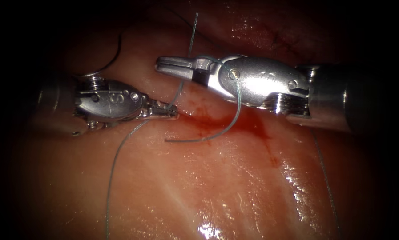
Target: Wound Closure
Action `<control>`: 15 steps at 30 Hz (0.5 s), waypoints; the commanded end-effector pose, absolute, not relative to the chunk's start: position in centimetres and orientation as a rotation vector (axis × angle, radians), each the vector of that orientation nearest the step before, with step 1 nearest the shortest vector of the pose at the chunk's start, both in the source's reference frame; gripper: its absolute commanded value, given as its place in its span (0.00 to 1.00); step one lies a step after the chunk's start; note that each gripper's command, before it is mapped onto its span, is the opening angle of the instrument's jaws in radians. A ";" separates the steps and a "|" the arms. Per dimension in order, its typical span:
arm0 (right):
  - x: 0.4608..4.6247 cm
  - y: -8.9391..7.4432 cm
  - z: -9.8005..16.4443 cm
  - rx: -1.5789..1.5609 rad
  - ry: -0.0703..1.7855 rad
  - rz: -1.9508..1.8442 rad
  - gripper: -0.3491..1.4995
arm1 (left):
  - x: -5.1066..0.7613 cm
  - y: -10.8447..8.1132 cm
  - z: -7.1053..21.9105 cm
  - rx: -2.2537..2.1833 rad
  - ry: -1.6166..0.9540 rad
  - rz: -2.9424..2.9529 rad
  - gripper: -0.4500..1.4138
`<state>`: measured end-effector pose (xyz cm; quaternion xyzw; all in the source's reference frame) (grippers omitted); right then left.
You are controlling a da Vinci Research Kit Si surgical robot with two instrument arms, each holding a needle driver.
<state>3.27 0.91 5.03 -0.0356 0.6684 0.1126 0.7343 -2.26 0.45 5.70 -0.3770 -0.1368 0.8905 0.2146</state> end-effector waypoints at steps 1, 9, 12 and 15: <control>3.39 0.9 5.1 -0.072 1.458 0.259 0.66 | -2.30 0.4 5.7 -1.051 -0.382 2.475 0.00; 3.41 0.9 5.2 -0.072 1.437 0.308 0.75 | -2.19 0.0 5.4 -1.050 -0.398 2.513 0.00; 3.42 0.9 5.2 -0.088 1.426 0.314 0.72 | -2.09 -0.1 5.3 -1.049 -0.399 2.527 0.00; 3.44 0.8 5.3 -0.086 1.413 0.306 0.72 | -2.03 -0.1 5.2 -1.054 -0.402 2.537 0.00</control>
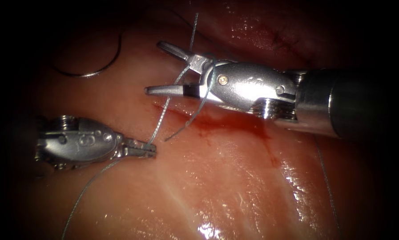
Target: Wound Closure
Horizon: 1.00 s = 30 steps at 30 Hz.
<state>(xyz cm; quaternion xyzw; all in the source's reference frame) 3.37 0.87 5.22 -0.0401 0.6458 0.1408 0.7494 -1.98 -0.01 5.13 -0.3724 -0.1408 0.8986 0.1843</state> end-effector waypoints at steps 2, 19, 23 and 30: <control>3.45 0.8 5.3 -0.082 1.407 0.300 0.72 | -2.01 -0.1 5.2 -1.054 -0.405 2.536 0.00; 3.53 0.6 5.6 -0.069 1.308 0.250 0.68 | -2.01 0.1 4.4 -1.126 -0.414 2.587 0.00; 3.53 0.6 5.5 -0.068 1.310 0.248 0.68 | -1.91 0.4 4.4 -1.085 -0.375 2.610 0.00; 3.53 0.5 5.5 -0.053 1.330 0.231 0.67 | -1.88 0.7 4.8 -1.056 -0.352 2.613 0.00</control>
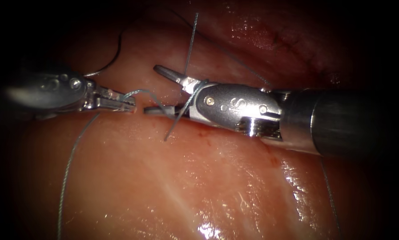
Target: Wound Closure
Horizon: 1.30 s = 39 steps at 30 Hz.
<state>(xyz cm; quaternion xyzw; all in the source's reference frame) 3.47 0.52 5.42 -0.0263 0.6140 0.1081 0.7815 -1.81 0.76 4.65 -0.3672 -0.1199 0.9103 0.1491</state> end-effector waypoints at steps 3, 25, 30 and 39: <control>3.55 0.4 5.5 -0.047 1.326 0.218 0.65 | -1.88 0.9 5.0 -1.026 -0.339 2.625 0.00; 3.62 0.3 5.4 0.007 1.405 0.166 0.62 | -2.07 1.2 5.4 -0.972 -0.335 2.678 0.00; 3.63 0.2 5.4 0.005 1.427 0.168 0.61 | -2.09 1.2 5.6 -0.990 -0.341 2.677 0.00; 3.61 0.4 5.3 -0.049 1.510 0.224 0.60 | -2.12 1.0 5.8 -1.066 -0.377 2.679 0.00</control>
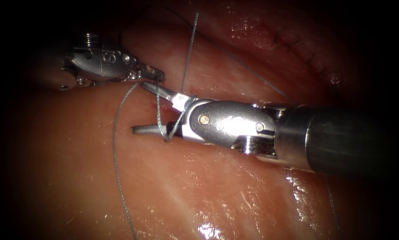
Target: Wound Closure
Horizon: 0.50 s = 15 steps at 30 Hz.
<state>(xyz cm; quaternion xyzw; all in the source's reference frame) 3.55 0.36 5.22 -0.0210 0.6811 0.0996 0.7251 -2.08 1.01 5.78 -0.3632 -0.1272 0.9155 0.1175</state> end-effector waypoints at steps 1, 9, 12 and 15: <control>3.61 0.4 5.3 -0.059 1.515 0.233 0.60 | -2.13 0.9 5.8 -1.069 -0.378 2.678 0.00; 3.53 0.5 5.2 -0.179 1.561 0.361 0.58 | -2.16 0.7 5.7 -1.083 -0.392 2.679 0.00; 3.48 0.5 5.2 -0.200 1.546 0.386 0.58 | -2.15 0.7 5.7 -1.091 -0.392 2.679 0.00; 3.42 0.5 5.3 -0.193 1.547 0.445 0.56 | -2.14 0.6 5.6 -1.092 -0.392 2.680 0.00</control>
